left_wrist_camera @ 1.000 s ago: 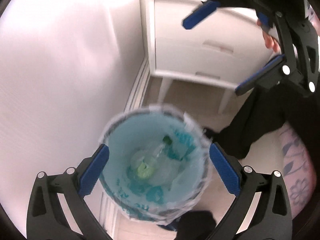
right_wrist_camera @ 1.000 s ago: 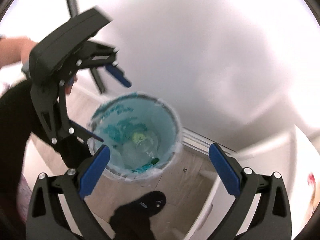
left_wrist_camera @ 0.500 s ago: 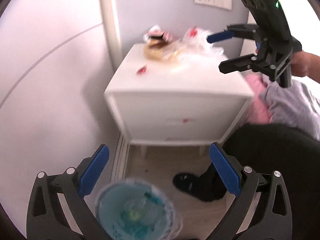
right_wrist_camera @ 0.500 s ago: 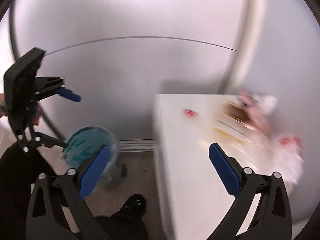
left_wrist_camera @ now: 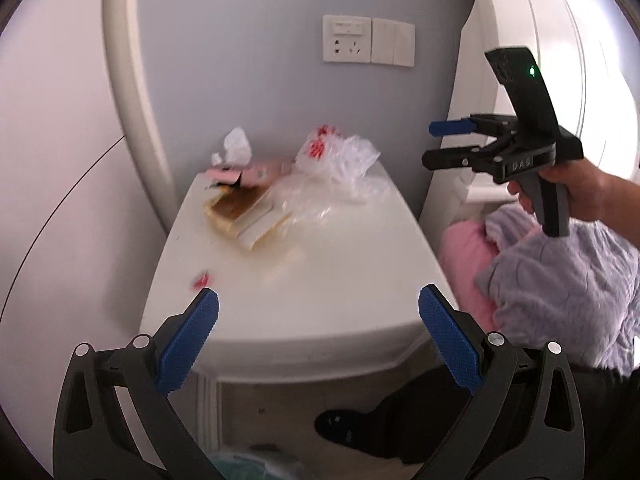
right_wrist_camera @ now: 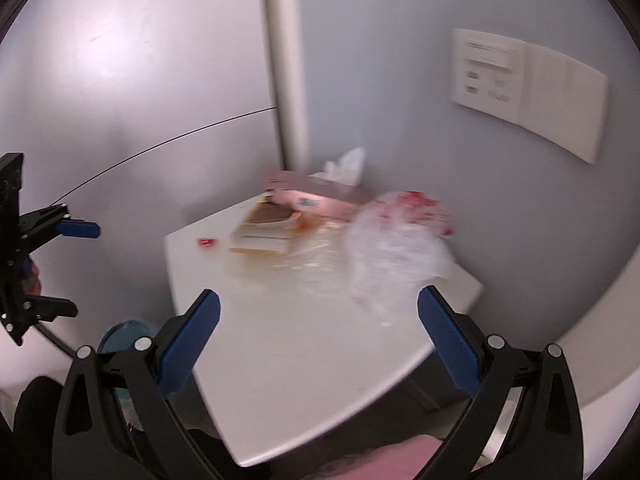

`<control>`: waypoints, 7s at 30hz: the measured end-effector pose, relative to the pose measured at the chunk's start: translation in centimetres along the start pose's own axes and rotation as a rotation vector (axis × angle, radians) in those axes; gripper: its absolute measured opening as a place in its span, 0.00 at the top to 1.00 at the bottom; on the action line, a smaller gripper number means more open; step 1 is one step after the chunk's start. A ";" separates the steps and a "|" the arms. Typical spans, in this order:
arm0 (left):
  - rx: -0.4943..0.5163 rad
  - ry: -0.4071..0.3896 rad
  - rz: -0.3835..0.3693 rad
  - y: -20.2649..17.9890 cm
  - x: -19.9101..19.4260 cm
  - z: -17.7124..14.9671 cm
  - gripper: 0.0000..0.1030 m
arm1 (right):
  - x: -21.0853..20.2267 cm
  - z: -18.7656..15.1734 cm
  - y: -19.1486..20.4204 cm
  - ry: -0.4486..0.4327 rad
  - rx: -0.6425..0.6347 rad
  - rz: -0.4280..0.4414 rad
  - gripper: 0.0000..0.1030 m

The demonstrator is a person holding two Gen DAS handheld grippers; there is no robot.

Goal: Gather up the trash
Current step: 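Move both tools back toward the nightstand trash, then grasp the pink box with the left gripper while the right gripper grasps the red-printed bag, then carry the pink box and plastic bag over the trash bin with both grippers, then open both grippers to drop the box and bag into the bin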

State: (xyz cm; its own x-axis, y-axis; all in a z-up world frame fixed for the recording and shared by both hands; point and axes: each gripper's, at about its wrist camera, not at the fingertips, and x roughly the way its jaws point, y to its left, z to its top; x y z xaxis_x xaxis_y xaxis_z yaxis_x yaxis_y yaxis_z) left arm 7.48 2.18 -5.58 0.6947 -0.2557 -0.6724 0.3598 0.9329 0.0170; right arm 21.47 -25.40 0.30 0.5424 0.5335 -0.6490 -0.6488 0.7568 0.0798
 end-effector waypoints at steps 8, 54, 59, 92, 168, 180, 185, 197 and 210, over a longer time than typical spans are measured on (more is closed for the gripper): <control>0.056 0.007 0.007 0.6 2.8 4.5 0.06 | 1.1 -0.1 -2.9 0.006 0.047 -0.022 0.06; 0.241 0.226 -0.081 9.6 24.7 13.7 0.06 | 14.4 3.1 -7.4 0.155 0.147 -0.026 0.06; 0.251 0.235 -0.084 9.5 25.3 13.7 0.32 | 15.1 3.3 -7.2 0.158 0.135 -0.042 0.06; 0.188 0.126 -0.036 6.8 18.1 14.3 0.45 | 7.8 3.3 -6.2 0.051 0.200 -0.020 0.83; -0.576 0.304 0.366 7.7 -10.1 -33.8 0.45 | 20.5 -12.9 34.2 0.465 -0.269 0.503 0.83; -0.683 0.408 0.375 10.5 -4.4 -39.0 0.45 | 26.2 -16.0 37.8 0.572 -0.434 0.510 0.83; -0.709 0.427 0.367 11.2 -2.1 -40.4 0.45 | 28.6 -18.8 39.0 0.621 -0.513 0.505 0.83; -0.707 0.556 0.316 12.3 3.6 -42.5 0.45 | 33.0 -23.2 40.0 0.757 -0.548 0.505 0.83; -0.714 0.596 0.294 12.5 7.0 -43.4 0.45 | 33.7 -23.1 41.4 0.788 -0.537 0.488 0.83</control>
State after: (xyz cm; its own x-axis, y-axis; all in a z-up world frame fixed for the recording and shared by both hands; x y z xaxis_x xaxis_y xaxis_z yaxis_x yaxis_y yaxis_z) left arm -10.24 23.03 -42.22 0.1964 -0.0013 -0.9805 -0.3761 0.9234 -0.0765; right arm 0.54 15.17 -35.75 -0.2123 0.1938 -0.9578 -0.9565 0.1596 0.2443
